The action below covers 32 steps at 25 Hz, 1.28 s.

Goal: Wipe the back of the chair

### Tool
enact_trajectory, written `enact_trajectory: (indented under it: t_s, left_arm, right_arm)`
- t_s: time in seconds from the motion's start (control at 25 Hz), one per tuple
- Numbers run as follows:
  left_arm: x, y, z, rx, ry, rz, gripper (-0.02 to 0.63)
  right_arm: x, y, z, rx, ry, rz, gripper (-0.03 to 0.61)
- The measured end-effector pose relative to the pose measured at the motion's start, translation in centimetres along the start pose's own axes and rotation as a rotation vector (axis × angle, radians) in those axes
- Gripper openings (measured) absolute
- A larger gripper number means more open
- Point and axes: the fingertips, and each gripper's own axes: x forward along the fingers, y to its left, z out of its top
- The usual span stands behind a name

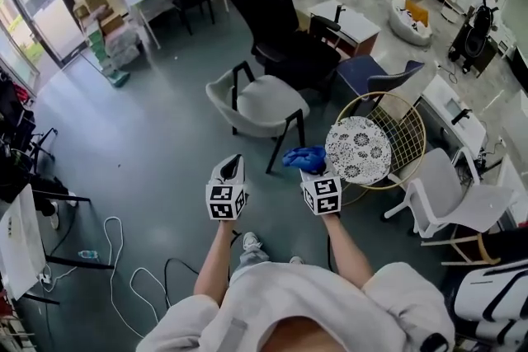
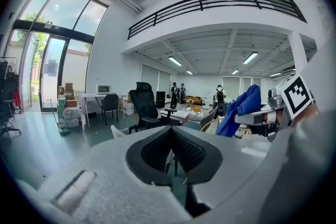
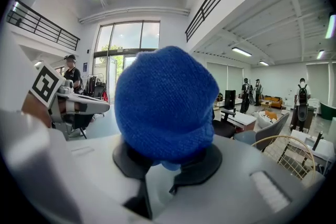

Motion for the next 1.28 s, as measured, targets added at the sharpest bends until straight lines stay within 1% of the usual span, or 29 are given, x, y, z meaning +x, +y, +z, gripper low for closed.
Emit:
enact_trajectory:
  t_s: [0.2, 0.4, 0.64, 0.76, 1.0, 1.28]
  left_arm:
    - [2.4, 4.6, 2.6, 0.022, -0.021, -0.032, 0.003]
    - [4.4, 8.2, 4.9, 0.048, -0.046, -0.071, 0.003]
    - [5.7, 11.1, 5.7, 0.061, -0.059, -0.109, 0.003]
    - [6.0, 12.5, 5.3, 0.063, -0.050, -0.112, 0.003]
    - [6.2, 14.2, 3.6, 0.051, -0.019, -0.104, 0.003]
    - [8.6, 15.9, 0.2, 0.019, 0.049, -0.074, 0.003]
  right_arm:
    - [3.9, 0.8, 3.1, 0.008, -0.026, -0.044, 0.084]
    - [6.9, 1.9, 4.9, 0.015, -0.044, -0.073, 0.084]
    - [9.2, 2.5, 6.2, 0.018, -0.058, -0.112, 0.084]
    - [10.4, 3.0, 6.6, 0.016, -0.052, -0.115, 0.084]
    - [12.3, 2.7, 6.0, 0.009, -0.018, -0.119, 0.084]
    - [15.8, 1.0, 4.3, 0.032, 0.022, -0.108, 0.084]
